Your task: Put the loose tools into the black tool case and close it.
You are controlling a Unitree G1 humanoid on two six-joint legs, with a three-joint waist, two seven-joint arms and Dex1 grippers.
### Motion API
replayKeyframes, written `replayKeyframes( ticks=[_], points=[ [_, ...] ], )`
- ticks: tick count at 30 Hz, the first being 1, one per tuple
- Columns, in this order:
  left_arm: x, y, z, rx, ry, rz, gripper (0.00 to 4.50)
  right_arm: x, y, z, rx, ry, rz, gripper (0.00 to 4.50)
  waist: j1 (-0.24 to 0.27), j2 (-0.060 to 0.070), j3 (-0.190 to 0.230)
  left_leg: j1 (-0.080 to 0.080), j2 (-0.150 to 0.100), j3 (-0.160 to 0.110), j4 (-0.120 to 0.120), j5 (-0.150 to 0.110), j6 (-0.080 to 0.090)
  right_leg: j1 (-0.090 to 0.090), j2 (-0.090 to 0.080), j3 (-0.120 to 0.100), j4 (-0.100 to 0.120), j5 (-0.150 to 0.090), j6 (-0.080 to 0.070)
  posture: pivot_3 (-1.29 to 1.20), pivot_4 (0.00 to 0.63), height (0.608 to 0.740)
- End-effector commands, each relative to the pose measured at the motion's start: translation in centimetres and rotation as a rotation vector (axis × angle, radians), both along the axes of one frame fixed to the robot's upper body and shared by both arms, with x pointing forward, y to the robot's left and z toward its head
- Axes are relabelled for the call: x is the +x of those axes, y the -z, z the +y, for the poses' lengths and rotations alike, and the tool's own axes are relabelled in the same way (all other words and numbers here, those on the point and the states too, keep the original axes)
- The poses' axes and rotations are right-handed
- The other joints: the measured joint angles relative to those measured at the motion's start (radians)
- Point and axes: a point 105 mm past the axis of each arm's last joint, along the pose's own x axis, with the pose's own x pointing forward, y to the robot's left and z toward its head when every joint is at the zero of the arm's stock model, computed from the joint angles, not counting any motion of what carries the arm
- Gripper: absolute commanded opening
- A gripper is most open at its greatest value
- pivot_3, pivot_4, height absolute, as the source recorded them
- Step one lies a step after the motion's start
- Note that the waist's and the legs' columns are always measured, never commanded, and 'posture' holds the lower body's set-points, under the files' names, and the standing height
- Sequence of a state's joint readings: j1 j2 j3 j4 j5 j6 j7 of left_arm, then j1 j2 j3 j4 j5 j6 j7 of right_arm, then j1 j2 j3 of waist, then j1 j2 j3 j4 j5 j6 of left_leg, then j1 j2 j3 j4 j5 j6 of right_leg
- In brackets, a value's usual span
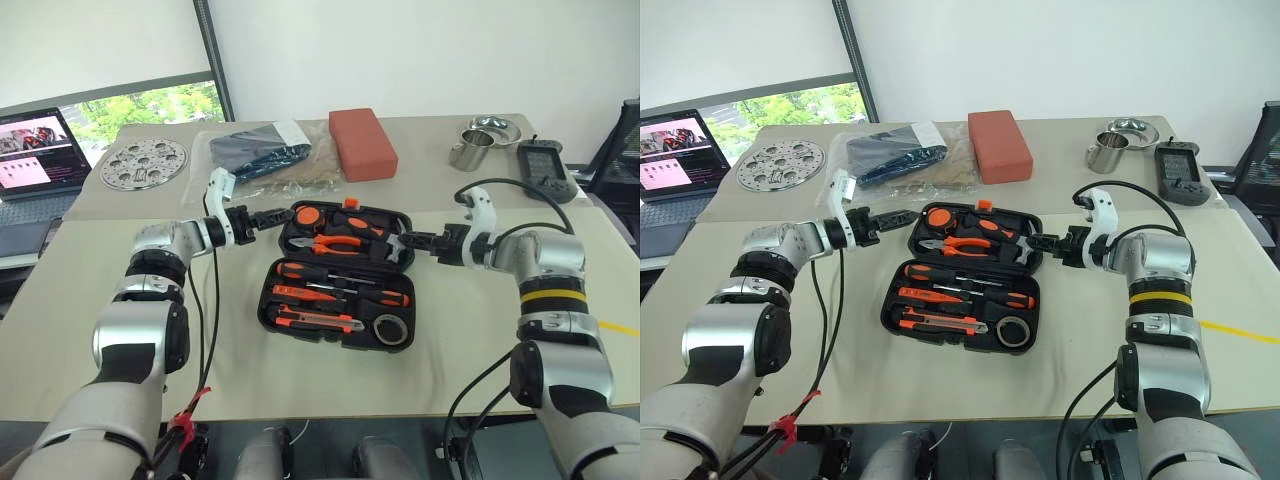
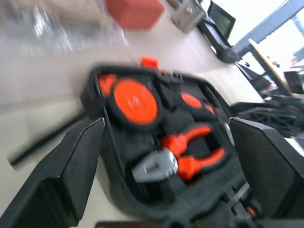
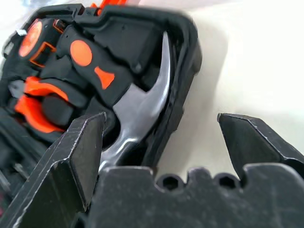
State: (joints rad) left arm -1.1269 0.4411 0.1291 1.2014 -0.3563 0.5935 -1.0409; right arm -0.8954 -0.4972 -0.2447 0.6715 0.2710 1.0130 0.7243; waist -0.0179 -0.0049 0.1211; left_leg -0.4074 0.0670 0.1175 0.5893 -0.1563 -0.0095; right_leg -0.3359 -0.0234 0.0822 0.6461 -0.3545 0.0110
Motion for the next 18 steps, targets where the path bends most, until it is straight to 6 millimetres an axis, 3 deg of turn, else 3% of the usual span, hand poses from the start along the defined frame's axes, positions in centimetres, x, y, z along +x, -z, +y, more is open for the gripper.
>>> replayKeyframes(
  ticks=[1,10,12,18],
  points=[
    [0.5,-0.9,0.6,-0.003,-0.041,0.005,4.50,0.4,-1.8,0.2,0.120,0.014,-0.026,3.65,0.000,0.000,0.000,0.000,0.000,0.000,0.000,0.000,0.000,0.000,0.000,0.000,0.000,0.000,0.000,0.00,0.150,0.740],
    [0.9,-0.3,-0.2,-0.002,-0.075,0.031,4.50,0.8,-1.7,0.9,0.108,-0.007,-0.037,0.55,-0.002,0.000,0.000,-0.001,0.000,0.000,-0.001,0.000,0.000,0.000,0.000,0.000,0.000,0.000,0.000,0.00,0.150,0.740],
    [1.0,-0.3,-0.3,-0.001,-0.079,0.030,4.50,0.9,-1.6,1.1,0.095,-0.010,-0.038,0.04,-0.007,0.000,0.000,0.000,0.000,0.000,-0.001,0.000,0.000,0.000,0.000,0.000,0.000,0.000,0.000,0.00,0.150,0.740],
    [1.1,-0.2,-0.2,0.006,-0.091,0.027,4.50,0.8,-1.4,1.2,0.081,-0.017,-0.039,0.04,-0.014,0.000,0.000,0.000,0.001,-0.001,-0.001,0.000,0.000,0.000,0.000,-0.001,0.001,0.000,0.000,0.00,0.150,0.740]
  ],
)
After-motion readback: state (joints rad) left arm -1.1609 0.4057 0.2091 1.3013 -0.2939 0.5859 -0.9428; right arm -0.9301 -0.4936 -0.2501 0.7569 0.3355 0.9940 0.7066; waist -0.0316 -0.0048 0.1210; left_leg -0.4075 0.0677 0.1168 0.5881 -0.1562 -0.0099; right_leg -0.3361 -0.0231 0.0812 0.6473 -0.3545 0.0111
